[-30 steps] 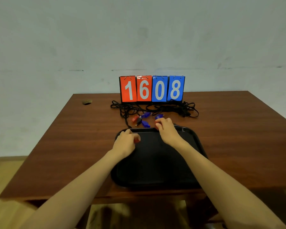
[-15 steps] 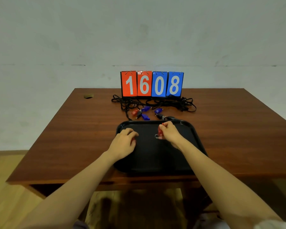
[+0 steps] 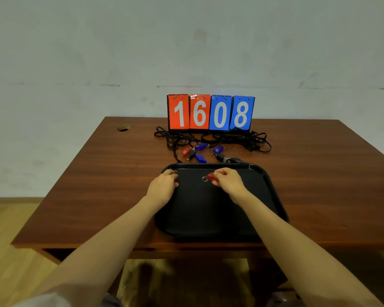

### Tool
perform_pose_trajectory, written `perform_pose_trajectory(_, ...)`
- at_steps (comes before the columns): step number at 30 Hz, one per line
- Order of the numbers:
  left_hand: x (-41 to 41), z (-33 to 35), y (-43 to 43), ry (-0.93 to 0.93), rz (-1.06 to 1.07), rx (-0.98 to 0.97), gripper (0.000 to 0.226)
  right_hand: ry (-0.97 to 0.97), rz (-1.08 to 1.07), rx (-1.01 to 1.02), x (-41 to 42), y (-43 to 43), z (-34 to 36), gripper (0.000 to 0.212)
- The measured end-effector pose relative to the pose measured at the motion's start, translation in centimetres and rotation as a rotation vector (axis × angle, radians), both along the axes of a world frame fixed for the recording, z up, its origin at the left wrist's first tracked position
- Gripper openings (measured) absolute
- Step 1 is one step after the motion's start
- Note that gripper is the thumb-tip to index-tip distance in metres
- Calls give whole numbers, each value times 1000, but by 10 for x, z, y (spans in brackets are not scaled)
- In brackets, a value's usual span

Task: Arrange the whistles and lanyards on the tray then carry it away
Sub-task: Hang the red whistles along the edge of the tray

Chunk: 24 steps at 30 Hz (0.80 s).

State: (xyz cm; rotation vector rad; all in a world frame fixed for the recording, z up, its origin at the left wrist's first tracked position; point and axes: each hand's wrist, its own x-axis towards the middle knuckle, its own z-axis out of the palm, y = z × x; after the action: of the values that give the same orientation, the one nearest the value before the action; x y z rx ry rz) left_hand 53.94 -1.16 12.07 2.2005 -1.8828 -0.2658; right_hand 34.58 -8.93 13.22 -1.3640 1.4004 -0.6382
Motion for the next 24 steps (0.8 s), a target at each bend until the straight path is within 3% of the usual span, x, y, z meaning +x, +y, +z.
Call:
perform_pose_trajectory(5,12,1,-7,-49,-41,14,42,-6,119,142,10,-2,7,37)
perform_pose_trajectory(13,17,3,-14,78,33,-9,27,140,260,12,37,-2,0,37)
perform_pose_trajectory(21,19,-10,-13,72,-3,-164,29,468,250,-452,55,1,-10,39)
perform_pose_trajectory(24,19,-11,-13,-87,15,-147,31,615,286,-554,52,5,-18,33)
